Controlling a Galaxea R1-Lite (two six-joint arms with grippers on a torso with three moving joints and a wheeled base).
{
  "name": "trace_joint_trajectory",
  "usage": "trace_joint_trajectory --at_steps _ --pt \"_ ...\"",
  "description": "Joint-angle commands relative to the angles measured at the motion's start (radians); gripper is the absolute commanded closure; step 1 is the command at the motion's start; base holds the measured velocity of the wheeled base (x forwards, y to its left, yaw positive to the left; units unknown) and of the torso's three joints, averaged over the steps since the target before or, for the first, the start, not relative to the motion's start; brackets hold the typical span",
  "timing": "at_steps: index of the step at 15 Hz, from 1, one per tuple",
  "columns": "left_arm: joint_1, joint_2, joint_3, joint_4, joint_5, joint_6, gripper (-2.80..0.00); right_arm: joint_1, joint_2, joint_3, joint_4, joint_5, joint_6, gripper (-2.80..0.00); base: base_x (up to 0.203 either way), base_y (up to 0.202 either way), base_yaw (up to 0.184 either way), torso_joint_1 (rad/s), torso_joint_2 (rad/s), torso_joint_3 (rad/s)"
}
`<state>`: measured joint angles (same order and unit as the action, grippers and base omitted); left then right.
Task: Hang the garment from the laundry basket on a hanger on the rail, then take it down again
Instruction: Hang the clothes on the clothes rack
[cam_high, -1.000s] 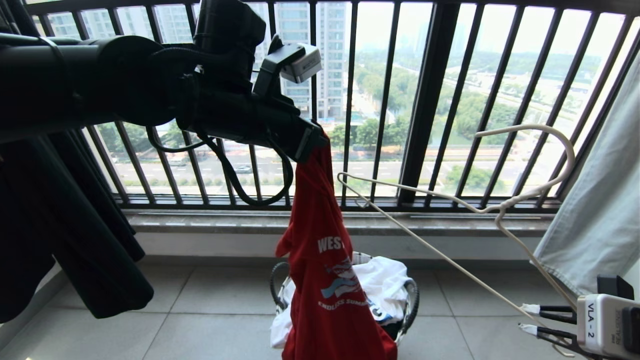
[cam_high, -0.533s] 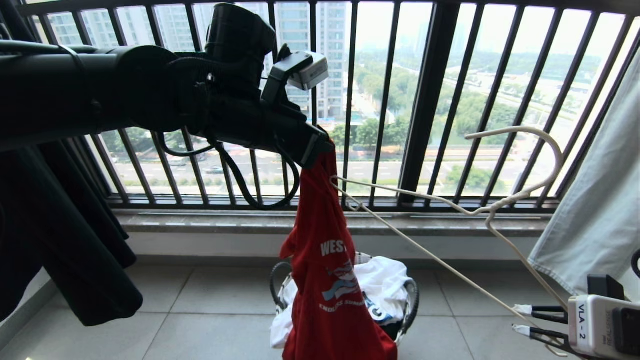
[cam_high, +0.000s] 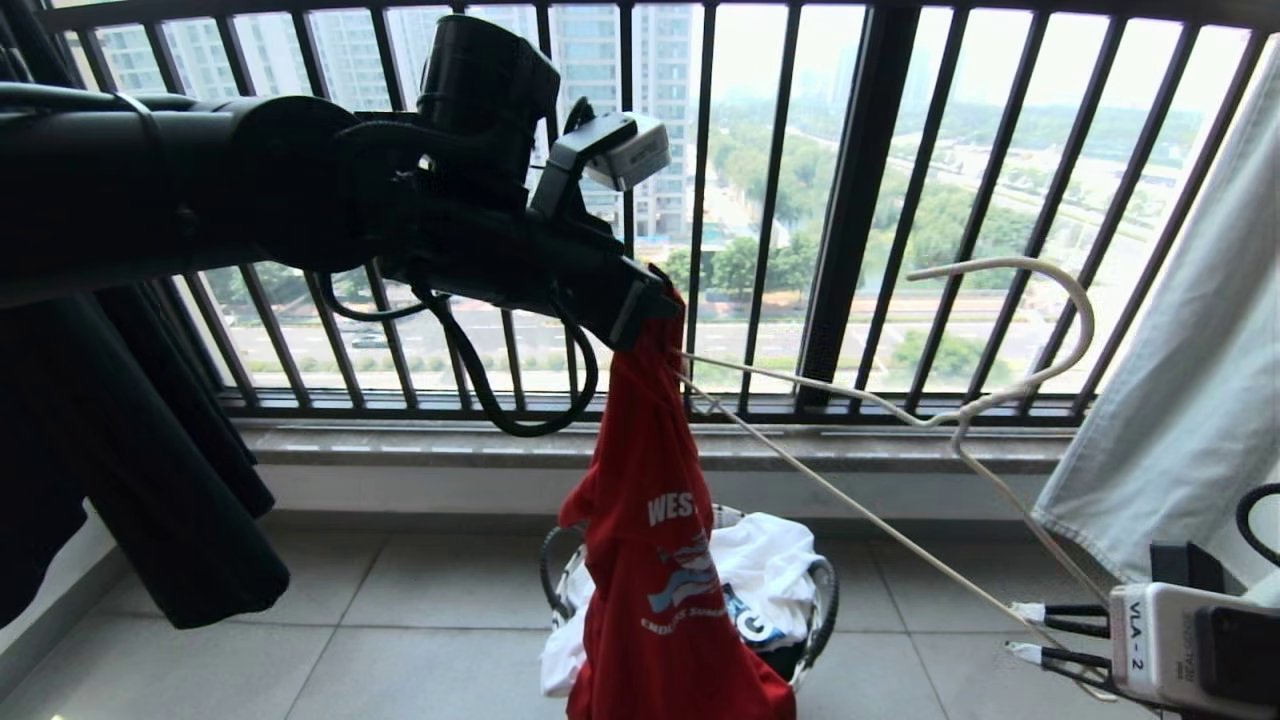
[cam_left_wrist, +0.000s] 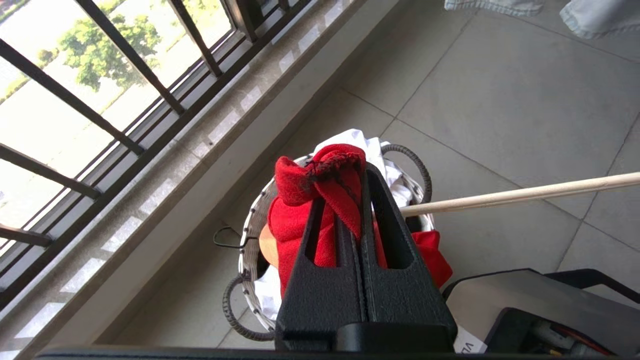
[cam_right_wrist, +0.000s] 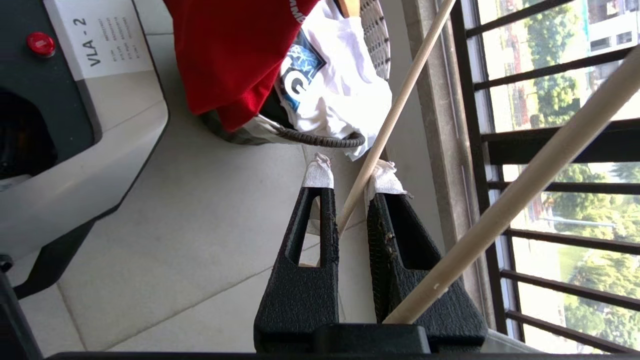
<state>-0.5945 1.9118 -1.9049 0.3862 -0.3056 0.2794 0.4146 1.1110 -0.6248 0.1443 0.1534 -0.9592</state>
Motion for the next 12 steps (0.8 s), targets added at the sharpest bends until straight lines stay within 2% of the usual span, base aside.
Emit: trace_joint_trajectory --at_steps 1,7,9,12 --pt "-0.010 0.001 -0.003 0.002 -0.021 0.000 0.00 0.025 0.023 0.015 0.003 0.001 -0.009 0.00 0.000 0.000 0.000 0.000 0.00 0.000" --pt "-0.043 0.027 0.040 0.006 -0.044 0.004 0.00 0.056 0.071 0.000 0.001 0.000 -0.025 0.00 0.000 0.000 0.000 0.000 0.00 0.000" --pt "-0.044 0.016 0.045 0.069 -0.182 0.004 0.00 0.055 0.091 0.000 -0.002 0.002 -0.038 0.00 0.000 0.000 0.000 0.000 0.00 0.000" --pt "-0.035 0.007 0.006 0.126 -0.318 0.000 0.00 0.044 0.127 0.022 -0.013 0.079 -0.035 0.00 0.000 0.000 0.000 0.000 0.00 0.000"
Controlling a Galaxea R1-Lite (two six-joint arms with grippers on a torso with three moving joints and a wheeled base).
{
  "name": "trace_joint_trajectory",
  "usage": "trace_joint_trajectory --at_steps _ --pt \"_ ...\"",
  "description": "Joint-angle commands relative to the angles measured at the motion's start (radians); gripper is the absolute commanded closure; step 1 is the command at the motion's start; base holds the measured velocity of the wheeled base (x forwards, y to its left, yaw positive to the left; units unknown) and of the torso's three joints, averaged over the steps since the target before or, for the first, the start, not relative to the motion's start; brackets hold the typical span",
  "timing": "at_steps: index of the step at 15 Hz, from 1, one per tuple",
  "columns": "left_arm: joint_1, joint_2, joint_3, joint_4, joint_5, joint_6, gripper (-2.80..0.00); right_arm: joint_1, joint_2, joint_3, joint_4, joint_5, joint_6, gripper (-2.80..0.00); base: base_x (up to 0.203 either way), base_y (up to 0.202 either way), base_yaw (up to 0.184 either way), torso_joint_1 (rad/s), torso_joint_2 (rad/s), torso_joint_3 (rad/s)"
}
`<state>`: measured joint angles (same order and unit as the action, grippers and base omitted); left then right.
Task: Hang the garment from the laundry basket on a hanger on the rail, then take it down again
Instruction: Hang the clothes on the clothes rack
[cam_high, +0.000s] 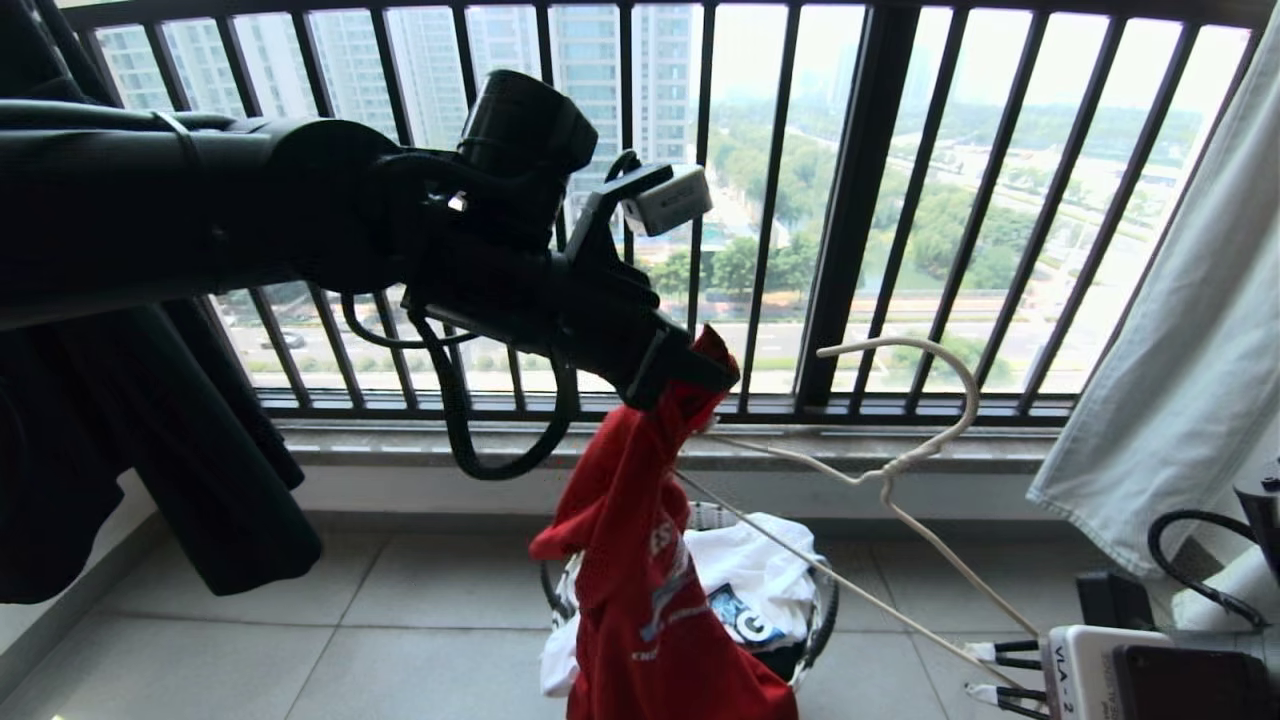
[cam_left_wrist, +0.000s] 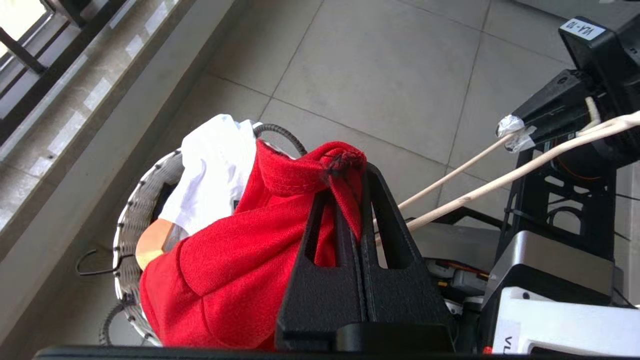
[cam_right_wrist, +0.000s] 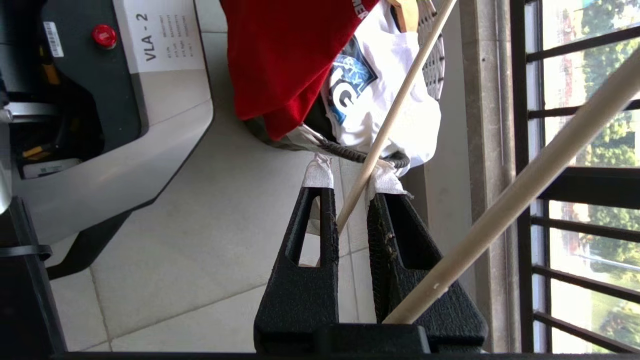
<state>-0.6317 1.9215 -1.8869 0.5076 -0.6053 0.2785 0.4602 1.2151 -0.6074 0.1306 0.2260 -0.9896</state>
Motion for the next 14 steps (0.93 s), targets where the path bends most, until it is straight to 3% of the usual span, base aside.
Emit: trace_joint_trajectory --at_steps 1,4,6,10,14 --pt "0.003 0.002 -0.033 0.028 -0.031 0.002 0.00 -0.023 0.051 0.007 -0.030 0.034 -0.004 0.00 0.000 0.000 0.000 0.000 0.00 0.000" --pt "0.000 0.004 -0.067 0.052 -0.053 0.003 0.00 -0.103 0.136 0.031 -0.253 0.198 -0.004 0.00 0.000 0.000 0.000 0.000 0.00 0.000" --pt "-0.001 -0.009 -0.065 0.056 -0.053 0.004 0.00 -0.116 0.140 0.054 -0.282 0.257 -0.005 0.00 0.000 0.000 0.000 0.000 0.00 0.000" --pt "0.047 -0.047 -0.051 0.073 -0.048 0.005 0.00 -0.111 0.080 0.186 -0.287 0.295 -0.073 0.00 0.000 0.000 0.000 0.000 0.00 0.000" --pt "0.042 -0.046 -0.052 0.072 -0.047 0.039 0.00 -0.059 0.091 0.194 -0.287 0.299 -0.083 0.00 0.000 0.000 0.000 0.000 0.00 0.000"
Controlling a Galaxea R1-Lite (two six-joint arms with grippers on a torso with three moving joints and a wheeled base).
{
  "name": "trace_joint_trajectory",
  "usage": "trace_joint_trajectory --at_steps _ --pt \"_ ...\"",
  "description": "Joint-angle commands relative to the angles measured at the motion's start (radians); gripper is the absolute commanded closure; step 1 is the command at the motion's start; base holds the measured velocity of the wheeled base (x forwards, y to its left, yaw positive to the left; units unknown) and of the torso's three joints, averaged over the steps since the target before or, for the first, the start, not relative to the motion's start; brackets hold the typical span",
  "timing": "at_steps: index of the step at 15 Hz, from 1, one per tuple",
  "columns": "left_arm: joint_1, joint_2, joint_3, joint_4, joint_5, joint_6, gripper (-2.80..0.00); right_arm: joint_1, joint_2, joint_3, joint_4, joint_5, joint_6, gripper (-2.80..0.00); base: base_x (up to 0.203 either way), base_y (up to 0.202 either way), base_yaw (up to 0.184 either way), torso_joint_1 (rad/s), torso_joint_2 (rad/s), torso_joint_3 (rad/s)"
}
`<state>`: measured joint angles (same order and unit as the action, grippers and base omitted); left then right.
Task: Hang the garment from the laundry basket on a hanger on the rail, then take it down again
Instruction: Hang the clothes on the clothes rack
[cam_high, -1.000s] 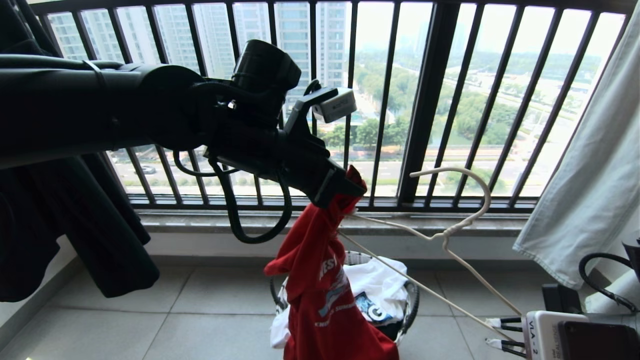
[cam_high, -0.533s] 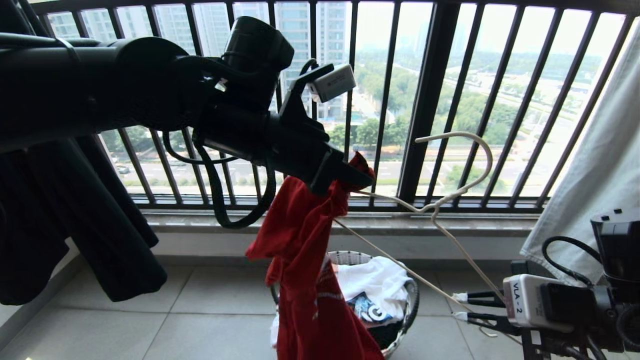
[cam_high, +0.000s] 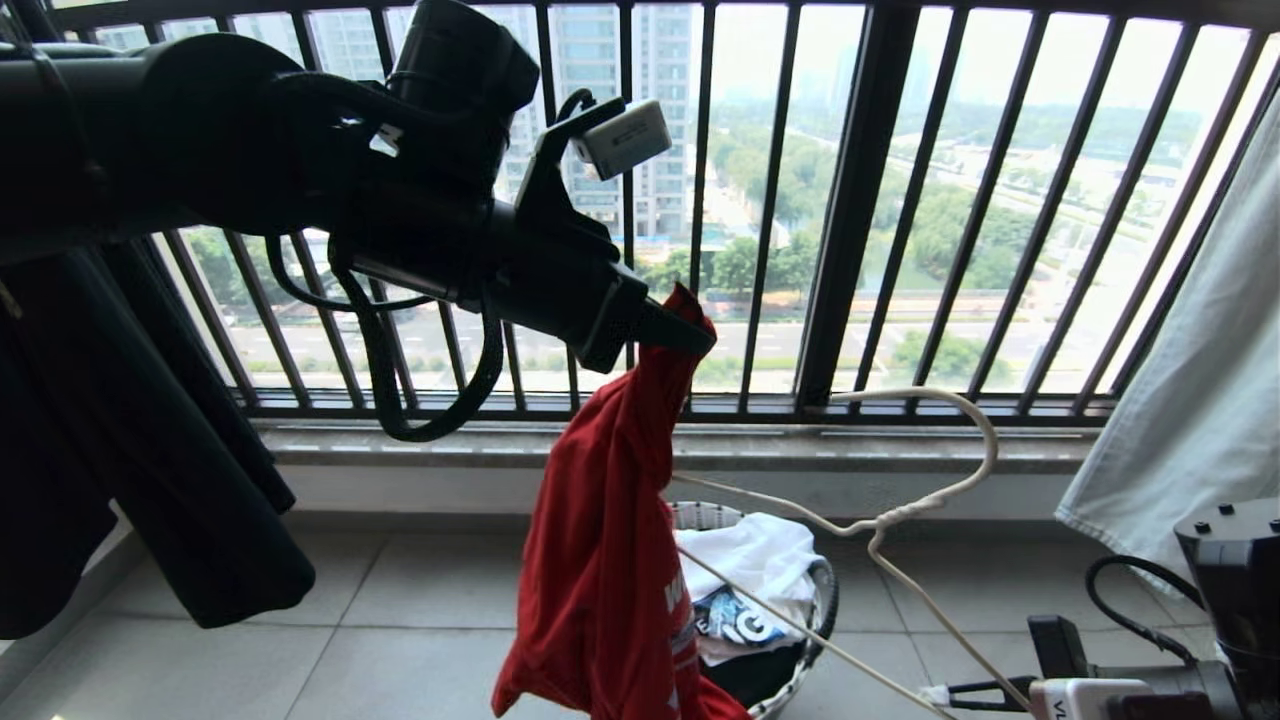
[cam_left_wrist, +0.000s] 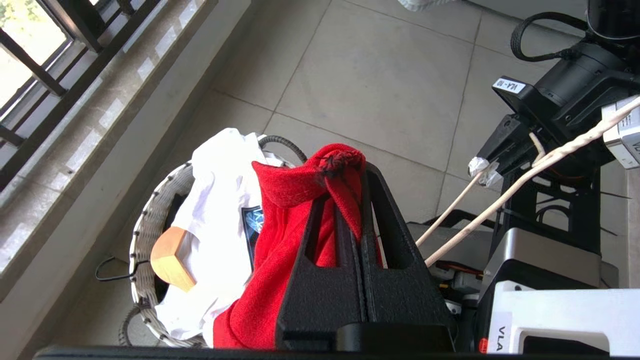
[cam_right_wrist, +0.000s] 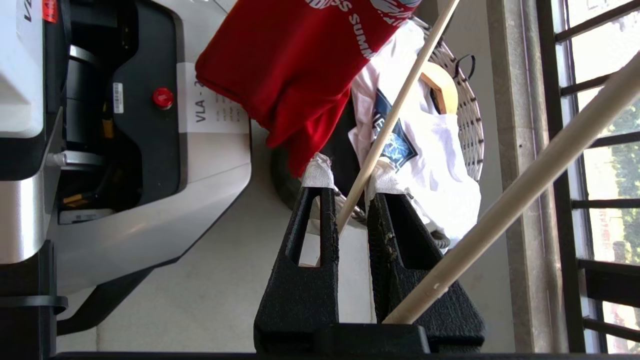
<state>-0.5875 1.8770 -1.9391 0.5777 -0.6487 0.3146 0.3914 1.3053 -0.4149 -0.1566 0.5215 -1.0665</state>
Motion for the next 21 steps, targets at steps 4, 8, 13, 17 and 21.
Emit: trace_joint_trajectory --at_steps 4,8,13,17,21 --pt "-0.020 0.023 0.019 0.028 -0.002 0.041 0.00 0.095 0.042 0.005 0.000 0.007 -0.006 0.00 0.000 0.000 0.000 0.000 0.00 0.000" --pt "-0.048 0.036 0.076 0.027 0.000 0.046 0.00 0.182 0.079 -0.008 -0.015 0.023 0.002 0.00 0.000 0.000 0.000 0.000 0.00 0.000" --pt "-0.063 0.039 0.166 0.028 0.000 0.099 0.00 0.217 0.285 0.009 -0.117 0.019 0.003 0.00 0.000 0.000 0.000 0.000 0.00 0.000" --pt "-0.086 0.022 0.172 0.029 0.000 0.112 0.00 0.224 0.409 0.058 -0.439 0.006 0.058 0.00 0.000 0.000 0.000 0.000 0.00 0.000" --pt "-0.100 -0.049 0.170 0.081 0.002 0.112 0.00 0.225 0.327 0.079 -0.453 -0.004 0.091 0.00 0.000 0.000 0.000 0.000 0.00 0.000"
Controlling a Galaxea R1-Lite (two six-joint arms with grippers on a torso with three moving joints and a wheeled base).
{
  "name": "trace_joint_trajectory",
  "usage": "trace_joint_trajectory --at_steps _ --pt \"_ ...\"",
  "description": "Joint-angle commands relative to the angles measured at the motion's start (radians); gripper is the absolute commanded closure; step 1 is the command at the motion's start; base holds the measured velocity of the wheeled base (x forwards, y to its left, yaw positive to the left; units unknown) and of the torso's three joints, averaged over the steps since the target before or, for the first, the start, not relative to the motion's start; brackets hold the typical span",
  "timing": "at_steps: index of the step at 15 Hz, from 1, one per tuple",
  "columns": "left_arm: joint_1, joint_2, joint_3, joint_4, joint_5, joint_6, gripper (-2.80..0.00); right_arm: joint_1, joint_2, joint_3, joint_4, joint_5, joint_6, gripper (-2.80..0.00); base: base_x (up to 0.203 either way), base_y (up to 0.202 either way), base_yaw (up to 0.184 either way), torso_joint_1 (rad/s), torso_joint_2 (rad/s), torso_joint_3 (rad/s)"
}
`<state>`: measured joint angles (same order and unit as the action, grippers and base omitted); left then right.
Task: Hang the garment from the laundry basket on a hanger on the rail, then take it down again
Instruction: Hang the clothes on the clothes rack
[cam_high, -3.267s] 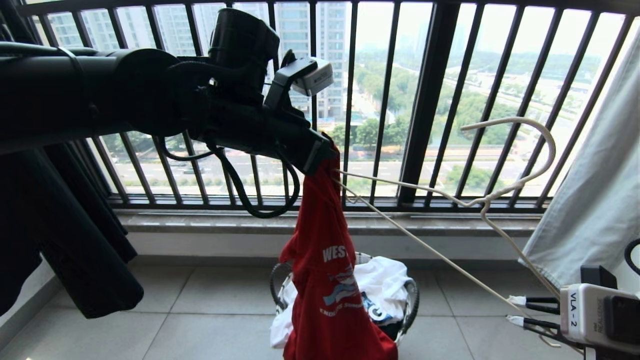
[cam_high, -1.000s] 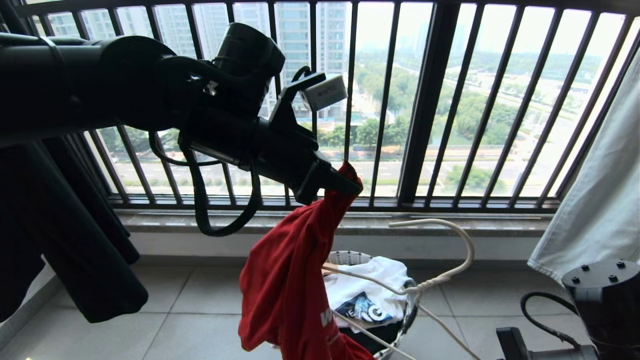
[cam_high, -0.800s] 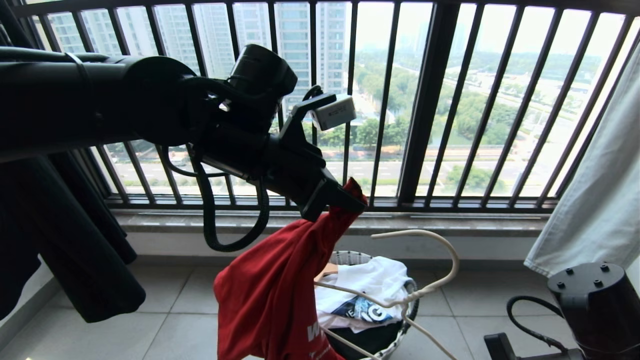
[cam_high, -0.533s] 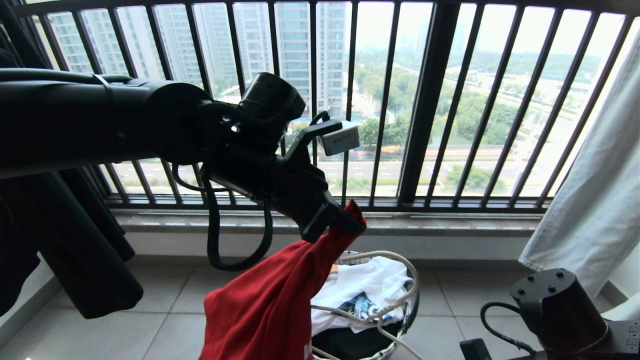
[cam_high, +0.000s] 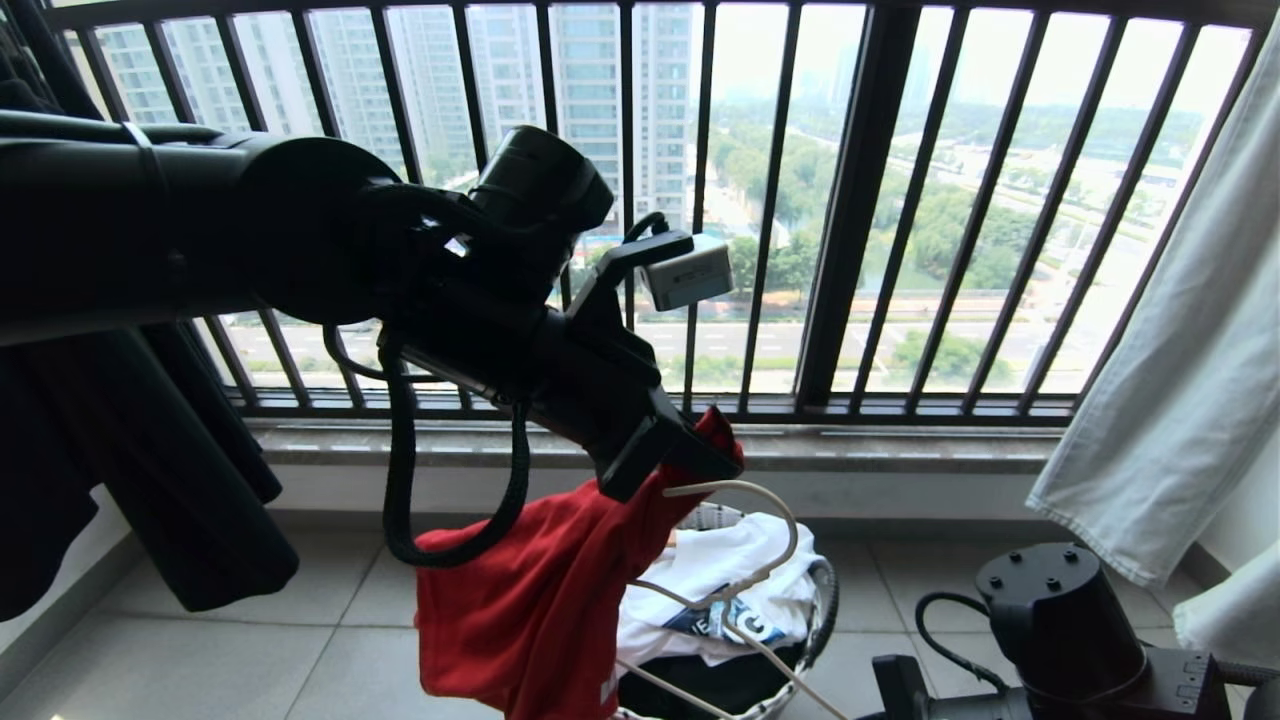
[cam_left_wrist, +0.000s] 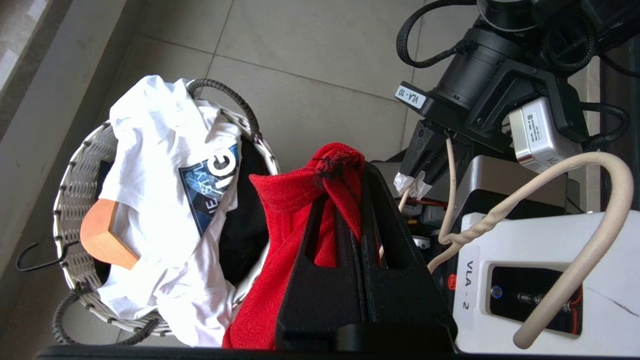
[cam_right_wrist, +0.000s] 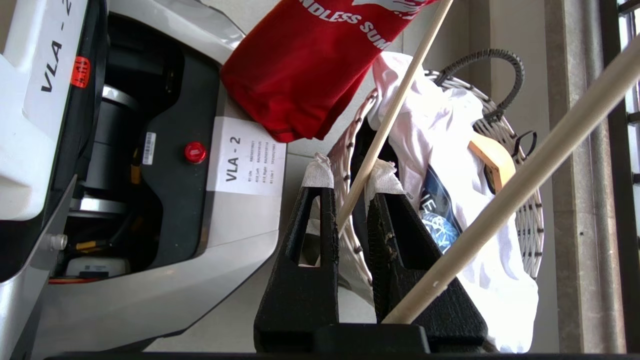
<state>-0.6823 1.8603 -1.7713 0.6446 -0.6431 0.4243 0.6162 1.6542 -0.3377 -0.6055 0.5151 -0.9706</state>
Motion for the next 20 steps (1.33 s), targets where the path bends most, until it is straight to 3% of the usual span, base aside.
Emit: trace_joint_trajectory --at_steps 1,5,8,10,14,16,20 --pt "-0.008 -0.059 0.001 0.048 0.006 0.010 0.00 -0.001 -0.049 0.006 -0.003 0.001 0.000 0.00 0.000 0.000 0.000 0.000 0.00 0.000" --pt "-0.003 -0.215 -0.003 0.122 0.153 0.027 0.00 -0.031 -0.114 0.077 -0.002 -0.025 0.003 0.00 0.000 0.000 0.000 0.000 0.00 0.000" --pt "-0.003 -0.296 -0.005 0.216 0.187 0.039 0.00 -0.089 -0.125 0.062 -0.002 -0.028 0.006 0.00 0.000 0.000 0.000 0.000 0.00 0.000" --pt "-0.006 -0.312 -0.007 0.241 0.254 0.054 0.00 -0.105 -0.134 0.027 -0.002 -0.042 0.025 0.00 0.000 0.000 0.000 0.000 0.00 0.000" --pt "-0.016 -0.319 -0.017 0.275 0.264 0.094 0.00 -0.108 -0.140 -0.080 -0.002 -0.112 0.170 0.00 0.000 0.000 0.000 0.000 0.00 0.000" --pt "-0.016 -0.321 -0.038 0.279 0.265 0.093 0.00 -0.115 -0.133 -0.084 -0.003 -0.147 0.187 0.00 0.000 0.000 0.000 0.000 0.00 0.000" --pt "-0.012 -0.335 -0.034 0.279 0.329 0.094 0.00 -0.205 -0.138 -0.087 -0.005 -0.150 0.184 0.00 0.000 0.000 0.000 0.000 0.00 0.000"
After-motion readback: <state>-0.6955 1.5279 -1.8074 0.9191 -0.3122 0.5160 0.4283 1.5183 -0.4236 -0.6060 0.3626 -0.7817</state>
